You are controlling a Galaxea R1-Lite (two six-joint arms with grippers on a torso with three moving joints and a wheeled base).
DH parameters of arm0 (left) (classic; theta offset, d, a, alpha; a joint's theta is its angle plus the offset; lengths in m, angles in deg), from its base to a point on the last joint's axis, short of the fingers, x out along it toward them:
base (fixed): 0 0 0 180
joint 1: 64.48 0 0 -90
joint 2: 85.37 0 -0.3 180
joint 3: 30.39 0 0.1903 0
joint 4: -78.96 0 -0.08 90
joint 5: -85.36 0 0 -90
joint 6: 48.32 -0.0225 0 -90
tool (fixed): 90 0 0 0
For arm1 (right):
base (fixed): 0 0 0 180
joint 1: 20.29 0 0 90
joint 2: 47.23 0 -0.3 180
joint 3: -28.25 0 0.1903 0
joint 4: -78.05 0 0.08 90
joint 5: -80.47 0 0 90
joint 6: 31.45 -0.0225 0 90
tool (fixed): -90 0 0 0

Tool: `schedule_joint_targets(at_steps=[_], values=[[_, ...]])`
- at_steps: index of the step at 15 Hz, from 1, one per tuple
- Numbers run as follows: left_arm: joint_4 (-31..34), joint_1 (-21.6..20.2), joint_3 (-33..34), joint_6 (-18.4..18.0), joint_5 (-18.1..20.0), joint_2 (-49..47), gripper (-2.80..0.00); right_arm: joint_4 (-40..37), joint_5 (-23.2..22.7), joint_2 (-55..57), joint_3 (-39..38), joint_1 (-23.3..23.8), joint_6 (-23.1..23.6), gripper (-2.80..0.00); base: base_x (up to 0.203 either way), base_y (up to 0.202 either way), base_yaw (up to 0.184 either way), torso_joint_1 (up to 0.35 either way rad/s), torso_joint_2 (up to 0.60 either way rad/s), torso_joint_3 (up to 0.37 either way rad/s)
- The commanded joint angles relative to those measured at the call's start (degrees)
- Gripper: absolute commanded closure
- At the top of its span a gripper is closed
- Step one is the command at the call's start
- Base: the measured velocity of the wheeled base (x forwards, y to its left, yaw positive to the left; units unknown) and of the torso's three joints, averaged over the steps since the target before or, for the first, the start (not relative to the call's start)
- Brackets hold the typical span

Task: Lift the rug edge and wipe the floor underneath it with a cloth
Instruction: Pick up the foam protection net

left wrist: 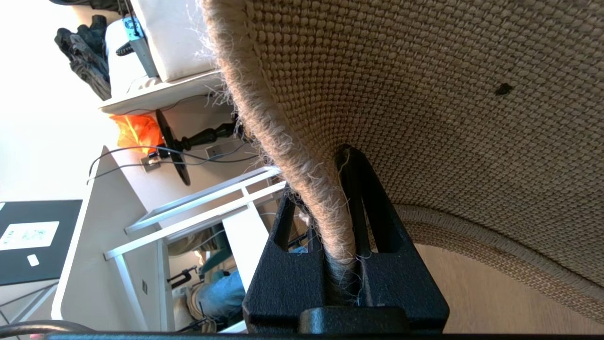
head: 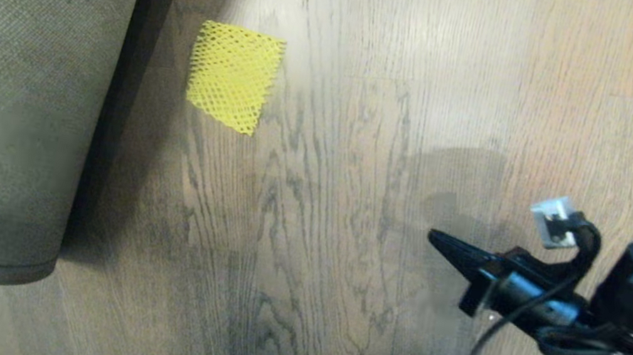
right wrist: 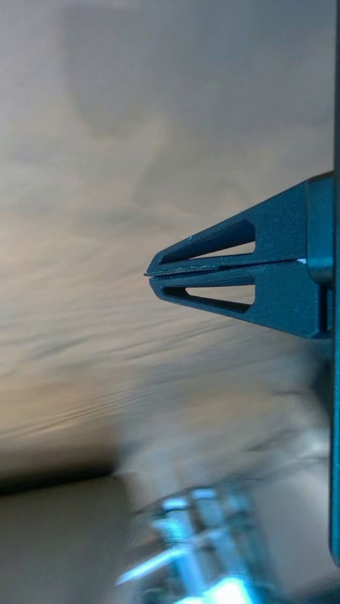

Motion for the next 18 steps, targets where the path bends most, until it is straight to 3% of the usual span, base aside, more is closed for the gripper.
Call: schedule_joint_targets(at_steps=[1, 2, 4, 10, 18], values=[[-0.49, 0.05, -0.07, -0.26, -0.38, -0.76, 0.0, 5.5, 9.6, 12.0, 7.6, -6.42, -0.75, 0.0, 0.0, 0.0, 0.0, 0.0, 0.0, 0.0], [-0.49, -0.01, 0.01, -0.26, -0.38, -0.67, 0.0, 6.03, 13.79, 14.13, 11.53, -8.53, -1.14, 0.0, 0.0, 0.0, 0.0, 0.0, 0.0, 0.0], [-0.49, -0.03, 0.17, -0.26, -0.38, -0.25, 0.0, 5.7, 16.89, 16.46, 17.37, -12.31, -1.47, 0.0, 0.0, 0.0, 0.0, 0.0, 0.0, 0.0], [-0.49, -0.12, 0.46, -0.26, -0.38, 0.56, 0.0, 1.37, 17.66, 20.77, 36.57, -20.22, -1.51, 0.0, 0.0, 0.0, 0.0, 0.0, 0.0, 0.0], [-0.49, -0.91, 0.46, -0.26, -0.44, 0.56, 0.0, -3.12, 17.69, 35.97, 61.85, -26.21, -1.35, 0.0, 0.0, 0.0, 0.0, 0.0, 0.0, 0.0]])
